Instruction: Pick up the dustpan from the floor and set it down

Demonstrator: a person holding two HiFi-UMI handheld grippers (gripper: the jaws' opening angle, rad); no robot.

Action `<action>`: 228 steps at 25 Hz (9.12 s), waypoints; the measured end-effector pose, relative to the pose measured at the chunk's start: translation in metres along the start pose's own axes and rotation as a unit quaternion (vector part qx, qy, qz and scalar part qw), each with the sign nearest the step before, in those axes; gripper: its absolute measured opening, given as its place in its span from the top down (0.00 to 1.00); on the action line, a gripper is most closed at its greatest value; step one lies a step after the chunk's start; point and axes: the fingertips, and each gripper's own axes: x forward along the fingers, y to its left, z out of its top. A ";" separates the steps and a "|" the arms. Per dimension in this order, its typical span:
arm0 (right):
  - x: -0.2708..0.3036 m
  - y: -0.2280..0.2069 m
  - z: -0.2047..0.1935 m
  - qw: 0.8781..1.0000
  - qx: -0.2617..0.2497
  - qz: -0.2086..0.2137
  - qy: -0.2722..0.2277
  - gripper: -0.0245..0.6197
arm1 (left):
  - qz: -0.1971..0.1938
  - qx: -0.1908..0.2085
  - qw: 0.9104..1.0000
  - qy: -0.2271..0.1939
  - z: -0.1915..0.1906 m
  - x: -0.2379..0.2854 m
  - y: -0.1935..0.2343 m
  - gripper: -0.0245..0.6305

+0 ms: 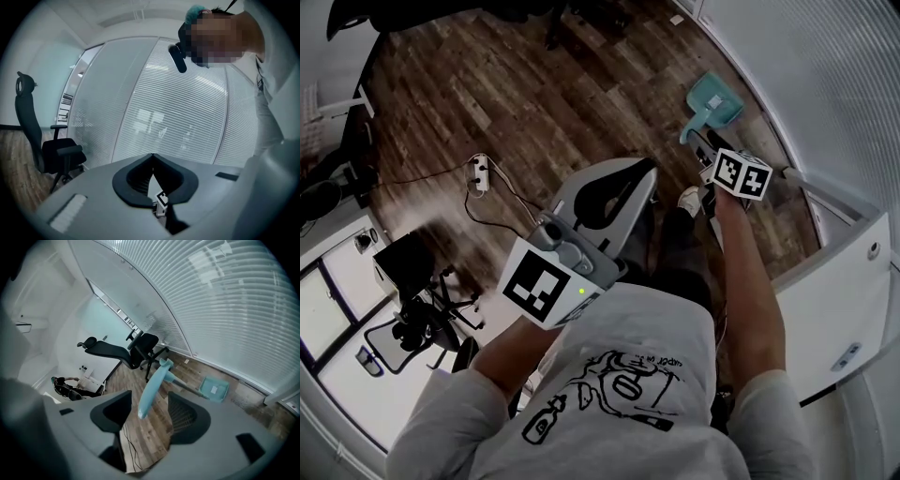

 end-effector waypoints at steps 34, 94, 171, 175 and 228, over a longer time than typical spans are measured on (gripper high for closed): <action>0.022 -0.003 0.006 0.999 -0.028 0.017 -0.012 0.78 | 0.022 -0.024 0.999 0.016 -0.028 -0.013 0.008 0.96; -0.262 0.192 0.132 0.982 -0.099 0.126 -0.098 0.76 | -0.023 0.059 0.995 -0.073 0.118 -0.005 -0.059 0.96; -0.230 0.182 0.084 0.978 -0.118 0.145 -0.097 0.75 | -0.008 0.036 0.999 -0.040 0.076 -0.012 -0.041 0.96; -0.216 0.171 0.077 0.979 -0.113 0.143 -0.091 0.75 | -0.010 0.032 0.999 -0.033 0.067 -0.009 -0.041 0.96; -0.067 0.011 0.005 0.992 -0.058 0.100 -0.048 0.76 | -0.003 0.007 1.000 0.014 0.012 -0.003 -0.025 0.96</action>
